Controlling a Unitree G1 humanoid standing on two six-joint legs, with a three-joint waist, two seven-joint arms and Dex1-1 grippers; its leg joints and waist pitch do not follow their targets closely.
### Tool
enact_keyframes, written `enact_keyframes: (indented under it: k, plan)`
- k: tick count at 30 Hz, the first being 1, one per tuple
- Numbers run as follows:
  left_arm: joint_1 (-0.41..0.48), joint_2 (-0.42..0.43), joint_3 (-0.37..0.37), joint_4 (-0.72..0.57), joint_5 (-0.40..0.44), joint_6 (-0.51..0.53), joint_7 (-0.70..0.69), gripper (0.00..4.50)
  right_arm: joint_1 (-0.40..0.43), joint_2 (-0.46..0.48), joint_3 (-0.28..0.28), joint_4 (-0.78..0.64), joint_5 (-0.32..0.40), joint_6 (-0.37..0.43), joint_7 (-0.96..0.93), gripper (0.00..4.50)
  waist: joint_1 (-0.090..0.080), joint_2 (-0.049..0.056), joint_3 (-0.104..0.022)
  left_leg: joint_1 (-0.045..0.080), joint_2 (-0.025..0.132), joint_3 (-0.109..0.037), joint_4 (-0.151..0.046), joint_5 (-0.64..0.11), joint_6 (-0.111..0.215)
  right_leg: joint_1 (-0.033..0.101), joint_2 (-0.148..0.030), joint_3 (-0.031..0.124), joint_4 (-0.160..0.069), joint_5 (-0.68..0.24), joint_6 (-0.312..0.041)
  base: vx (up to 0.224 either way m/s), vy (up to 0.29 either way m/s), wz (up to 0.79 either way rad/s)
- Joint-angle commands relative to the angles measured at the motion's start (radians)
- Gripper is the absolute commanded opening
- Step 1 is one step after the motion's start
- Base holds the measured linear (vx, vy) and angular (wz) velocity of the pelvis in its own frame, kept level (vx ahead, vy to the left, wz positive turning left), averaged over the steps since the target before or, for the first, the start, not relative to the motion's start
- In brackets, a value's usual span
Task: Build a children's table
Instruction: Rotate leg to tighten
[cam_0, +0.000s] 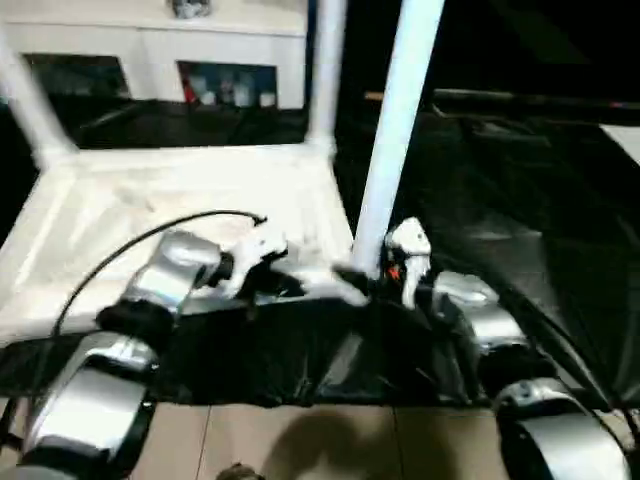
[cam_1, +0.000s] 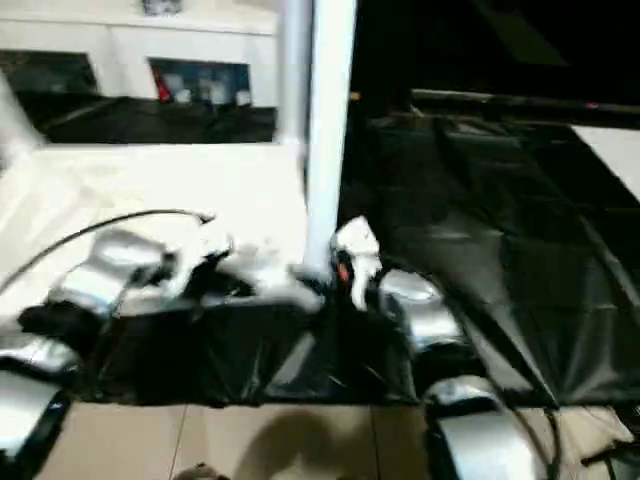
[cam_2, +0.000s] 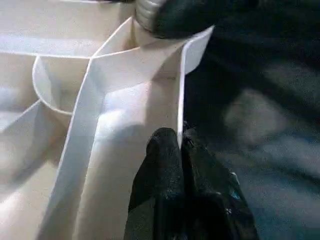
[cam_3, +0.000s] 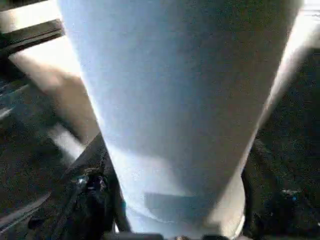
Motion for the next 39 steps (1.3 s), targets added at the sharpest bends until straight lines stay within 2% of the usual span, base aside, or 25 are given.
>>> enact_keyframes:
  k: [1,4,5,7,10,12,15,17,19,21,22,24,27,28,30,32,39]
  plan:
    - [-0.043,-0.082,0.011,-0.010,-0.018,0.031,0.102,0.00,-0.015,0.054,0.013,0.071,-0.025,0.000,-0.166,2.70,-0.005,0.010,-0.068,0.006,0.046,-0.020,-0.077,-0.258,-0.020,0.043,-0.084,0.066,-0.085,-0.405,-0.147,0.000,0.000,0.00]
    - [-0.044,-0.137,0.019,-0.011,-0.022,0.053,0.162,0.00,-0.038,0.101,-0.015,0.100,-0.015,-0.005,-0.248,2.70,-0.002,0.015,-0.074,0.001,0.042,-0.015,-0.071,-0.200,0.006,0.052,-0.078,0.068,-0.071,-0.260,-0.185,0.000,0.000,0.00]
    - [-0.043,-0.145,0.020,-0.012,-0.023,0.055,0.166,0.00,-0.041,0.108,-0.014,0.102,-0.019,-0.007,-0.253,2.70,-0.002,0.012,-0.076,-0.003,0.040,-0.013,-0.069,-0.176,0.020,0.056,-0.077,0.068,-0.066,-0.219,-0.194,0.000,0.000,0.00]
    - [-0.037,-0.167,0.016,-0.014,-0.023,0.065,0.177,0.00,-0.054,0.133,0.001,0.116,-0.043,-0.041,-0.260,3.40,-0.003,0.013,-0.077,-0.007,0.042,-0.013,-0.069,-0.157,0.033,0.057,-0.077,0.066,-0.061,-0.190,-0.204,0.000,0.000,0.00]
    - [-0.033,-0.175,0.016,-0.017,-0.022,0.073,0.193,0.00,-0.074,0.147,-0.008,0.139,-0.030,-0.066,-0.256,3.61,-0.003,0.009,-0.074,-0.006,0.043,-0.012,-0.069,-0.172,0.044,0.056,-0.079,0.066,-0.068,-0.227,-0.200,0.000,0.000,0.00]
    - [-0.029,-0.166,0.014,-0.021,-0.020,0.071,0.183,0.00,-0.081,0.136,0.000,0.144,-0.039,-0.081,-0.244,3.77,-0.003,0.009,-0.072,-0.004,0.044,-0.013,-0.070,-0.194,0.039,0.055,-0.080,0.065,-0.073,-0.272,-0.190,0.000,0.000,0.00]
    - [-0.023,-0.152,0.010,-0.024,-0.013,0.063,0.164,0.00,-0.086,0.122,0.009,0.149,-0.053,-0.096,-0.232,3.90,-0.004,0.009,-0.071,-0.005,0.045,-0.014,-0.072,-0.200,0.036,0.054,-0.080,0.066,-0.074,-0.291,-0.180,0.000,0.000,0.00]
    - [-0.014,-0.134,0.008,-0.032,-0.014,0.041,0.131,0.00,-0.086,0.104,0.016,0.149,-0.056,-0.105,-0.183,3.90,-0.005,0.009,-0.072,-0.006,0.045,-0.014,-0.071,-0.195,0.040,0.055,-0.081,0.066,-0.073,-0.280,-0.182,0.000,0.000,0.00]
    - [0.011,-0.090,0.003,-0.056,-0.031,-0.018,0.030,0.00,-0.079,0.059,0.042,0.135,-0.052,-0.116,0.010,3.90,-0.007,0.009,-0.074,-0.014,0.044,-0.013,-0.068,-0.174,0.061,0.062,-0.077,0.066,-0.065,-0.222,-0.195,0.000,0.000,0.00]
    - [0.020,-0.077,0.000,-0.067,-0.042,-0.038,-0.013,0.00,-0.073,0.044,0.057,0.128,-0.052,-0.125,0.095,3.90,-0.007,0.009,-0.076,-0.016,0.046,-0.013,-0.066,-0.162,0.073,0.066,-0.079,0.065,-0.060,-0.195,-0.206,0.000,0.000,0.00]
    - [0.025,-0.066,-0.004,-0.073,-0.047,-0.041,-0.041,0.00,-0.065,0.032,0.071,0.115,-0.048,-0.122,0.165,3.90,-0.007,0.011,-0.076,-0.016,0.048,-0.009,-0.062,-0.139,0.089,0.063,-0.075,0.064,-0.055,-0.152,-0.226,0.000,0.000,0.00]
    - [0.034,-0.038,-0.016,-0.079,-0.048,-0.052,-0.101,0.00,-0.043,-0.001,0.104,0.072,-0.030,-0.106,0.327,3.90,-0.004,0.012,-0.075,-0.015,0.048,-0.008,-0.061,-0.149,0.104,0.063,-0.074,0.063,-0.056,-0.155,-0.235,0.000,0.000,0.00]
    - [0.038,-0.010,-0.025,-0.075,-0.046,-0.073,-0.148,0.00,-0.024,-0.036,0.132,0.026,-0.010,-0.076,0.471,3.90,0.002,0.012,-0.073,-0.011,0.052,-0.009,-0.062,-0.162,0.105,0.060,-0.077,0.064,-0.059,-0.183,-0.234,0.000,0.000,0.00]
    - [0.040,0.000,-0.027,-0.076,-0.048,-0.078,-0.170,0.00,-0.019,-0.049,0.142,0.014,-0.008,-0.066,0.513,3.90,0.004,0.011,-0.070,-0.007,0.053,-0.009,-0.065,-0.192,0.090,0.057,-0.077,0.064,-0.066,-0.246,-0.222,0.000,0.000,0.00]
    - [0.043,0.024,-0.032,-0.074,-0.047,-0.092,-0.215,0.00,-0.008,-0.077,0.170,-0.014,-0.009,-0.049,0.603,3.90,0.007,0.011,-0.068,-0.006,0.053,-0.011,-0.068,-0.217,0.076,0.057,-0.078,0.063,-0.072,-0.308,-0.204,0.000,0.000,0.00]
    - [0.045,0.042,-0.036,-0.072,-0.046,-0.099,-0.253,0.00,-0.001,-0.095,0.190,-0.031,-0.014,-0.035,0.673,3.75,0.007,0.010,-0.066,-0.004,0.055,-0.012,-0.070,-0.235,0.065,0.053,-0.080,0.065,-0.075,-0.337,-0.196,0.000,0.000,0.00]
    - [0.048,0.073,-0.052,-0.067,-0.037,-0.122,-0.313,0.00,0.026,-0.122,0.237,-0.081,-0.033,-0.012,0.782,3.23,0.019,0.010,-0.070,-0.004,0.056,-0.012,-0.068,-0.204,0.061,0.052,-0.081,0.066,-0.067,-0.295,-0.202,0.000,0.000,0.00]
